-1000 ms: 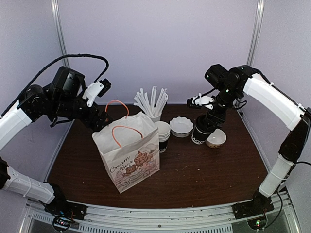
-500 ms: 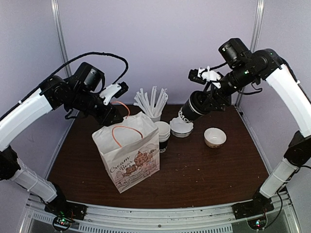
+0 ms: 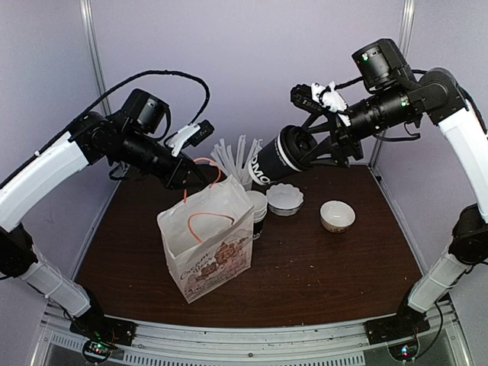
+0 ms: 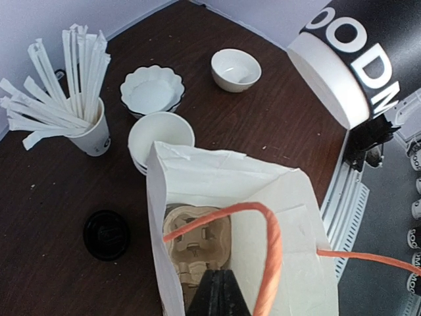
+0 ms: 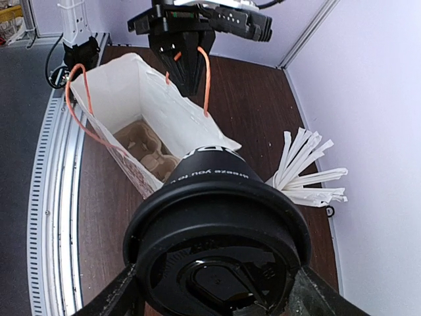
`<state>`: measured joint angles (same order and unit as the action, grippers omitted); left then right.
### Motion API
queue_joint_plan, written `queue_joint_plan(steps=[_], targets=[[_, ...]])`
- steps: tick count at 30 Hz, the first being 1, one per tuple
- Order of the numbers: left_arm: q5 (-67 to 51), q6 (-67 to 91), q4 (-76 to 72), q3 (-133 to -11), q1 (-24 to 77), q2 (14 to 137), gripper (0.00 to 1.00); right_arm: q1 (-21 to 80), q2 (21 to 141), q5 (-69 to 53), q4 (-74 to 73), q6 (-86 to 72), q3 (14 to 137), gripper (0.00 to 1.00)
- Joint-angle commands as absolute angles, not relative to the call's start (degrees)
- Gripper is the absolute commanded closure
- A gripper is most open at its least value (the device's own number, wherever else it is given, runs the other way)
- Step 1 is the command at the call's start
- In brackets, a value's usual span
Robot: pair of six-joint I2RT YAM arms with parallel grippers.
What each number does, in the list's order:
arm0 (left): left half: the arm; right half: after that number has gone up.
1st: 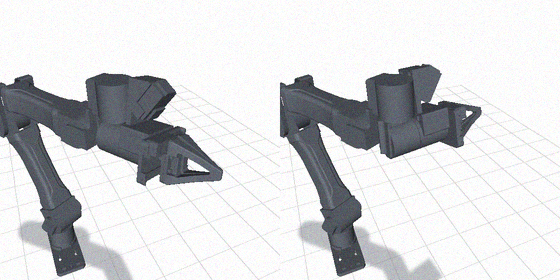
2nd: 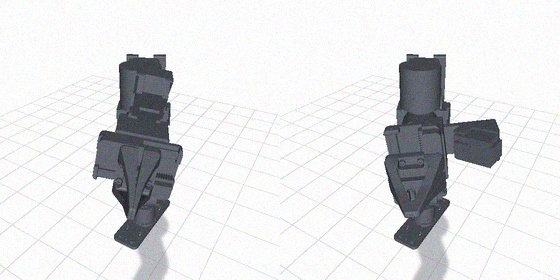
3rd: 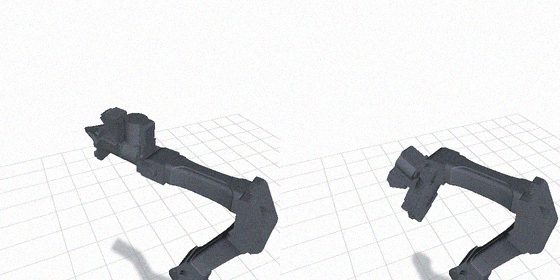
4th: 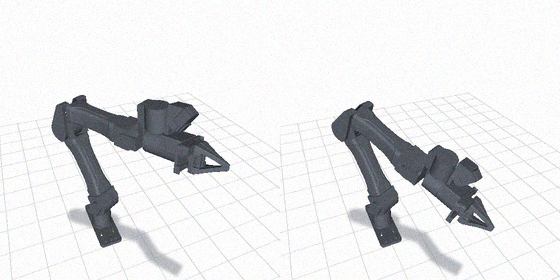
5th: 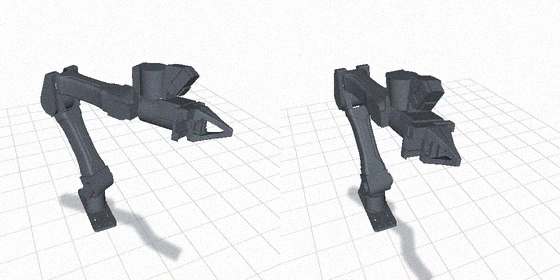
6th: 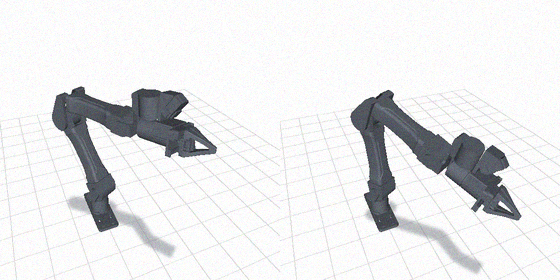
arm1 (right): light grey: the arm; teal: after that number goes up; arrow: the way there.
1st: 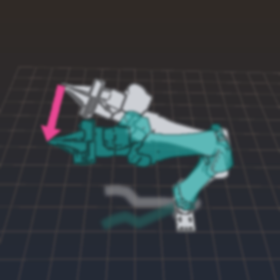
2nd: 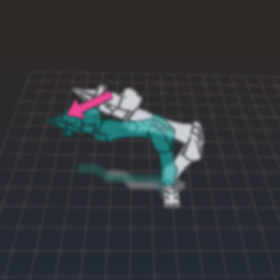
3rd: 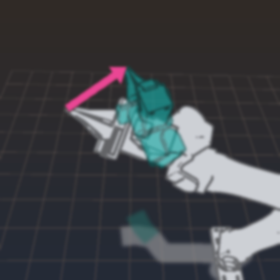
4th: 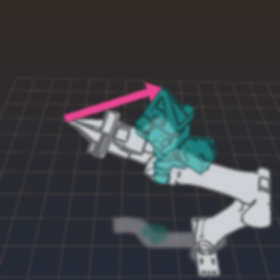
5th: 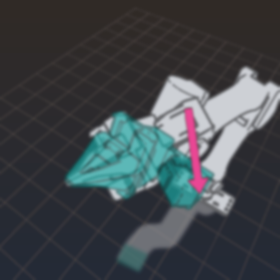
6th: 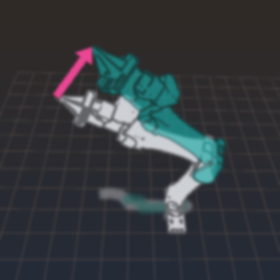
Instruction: Pack the takeout coffee
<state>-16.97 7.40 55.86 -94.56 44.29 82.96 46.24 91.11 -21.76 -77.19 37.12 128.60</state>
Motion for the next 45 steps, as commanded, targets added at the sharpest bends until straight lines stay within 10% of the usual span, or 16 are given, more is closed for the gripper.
queue_joint_plan(steps=[1, 45], targets=[[-25.90, 8.35, 53.12, -98.11, 44.27, 84.10, 1.00, 46.84, 88.43, -27.51, -77.63, 36.21, 130.91, 0.28], [-53.40, 11.03, 49.07, -116.72, 48.43, 101.31, 1.00, 46.67, 82.83, -31.80, -82.66, 41.58, 128.23, 0.29]])
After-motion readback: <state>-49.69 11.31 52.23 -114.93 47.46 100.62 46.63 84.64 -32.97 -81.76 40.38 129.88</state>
